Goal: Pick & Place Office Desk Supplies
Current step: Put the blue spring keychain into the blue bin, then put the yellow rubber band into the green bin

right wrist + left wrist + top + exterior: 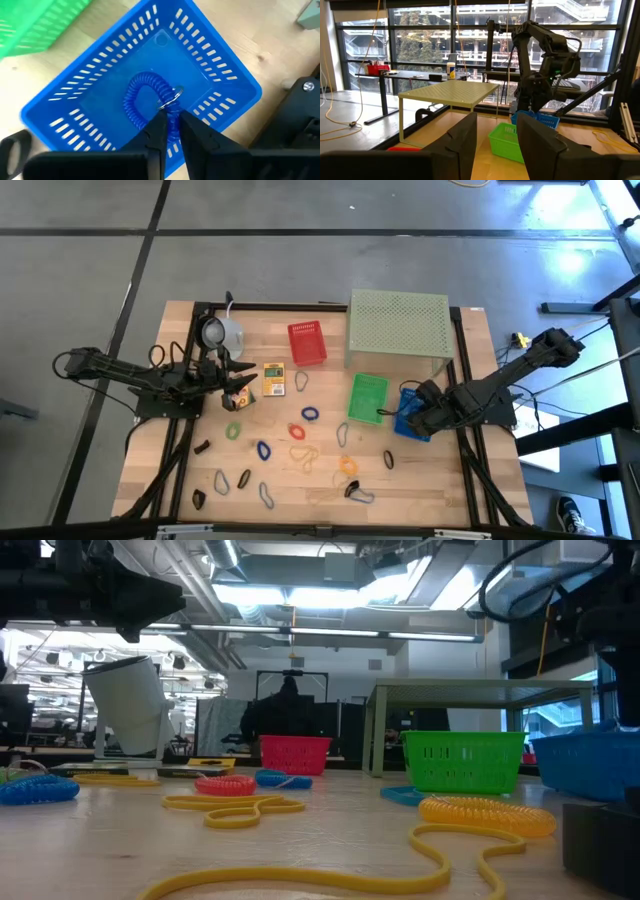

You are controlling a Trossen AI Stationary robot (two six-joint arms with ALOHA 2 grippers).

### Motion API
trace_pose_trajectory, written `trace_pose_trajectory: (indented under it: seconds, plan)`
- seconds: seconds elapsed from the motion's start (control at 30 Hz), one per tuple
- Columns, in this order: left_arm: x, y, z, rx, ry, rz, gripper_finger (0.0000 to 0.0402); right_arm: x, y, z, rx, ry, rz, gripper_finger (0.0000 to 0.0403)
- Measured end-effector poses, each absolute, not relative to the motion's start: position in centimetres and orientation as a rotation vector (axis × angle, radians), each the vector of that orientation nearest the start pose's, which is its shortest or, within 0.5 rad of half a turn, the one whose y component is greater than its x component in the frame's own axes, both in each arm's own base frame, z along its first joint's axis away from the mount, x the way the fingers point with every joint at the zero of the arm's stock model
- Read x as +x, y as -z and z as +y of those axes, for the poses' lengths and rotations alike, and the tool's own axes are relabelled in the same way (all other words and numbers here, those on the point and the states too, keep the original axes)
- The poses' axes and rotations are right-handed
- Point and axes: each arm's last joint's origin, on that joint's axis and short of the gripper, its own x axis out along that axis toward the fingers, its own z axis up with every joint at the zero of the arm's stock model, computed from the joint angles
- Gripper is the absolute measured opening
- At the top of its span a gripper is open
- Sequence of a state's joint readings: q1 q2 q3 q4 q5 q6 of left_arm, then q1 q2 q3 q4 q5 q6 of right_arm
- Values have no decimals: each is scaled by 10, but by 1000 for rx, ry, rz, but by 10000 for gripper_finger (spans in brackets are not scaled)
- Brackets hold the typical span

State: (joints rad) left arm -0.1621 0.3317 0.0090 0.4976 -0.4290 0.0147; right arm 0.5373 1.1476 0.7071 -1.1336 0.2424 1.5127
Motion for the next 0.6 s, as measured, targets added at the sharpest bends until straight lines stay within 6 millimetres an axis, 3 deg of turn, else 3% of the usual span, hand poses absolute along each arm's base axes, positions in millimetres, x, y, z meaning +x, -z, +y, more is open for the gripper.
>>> trace_pose_trajectory:
  seconds: [0.3, 0.6]
  plan:
    - [115, -185, -7, -36, -267, -165, 132, 145, -189, 78, 586, 876, 1257, 66]
    - [115, -185, -7, -36, -267, -165, 132, 146, -188, 78, 578, 880, 1250, 125]
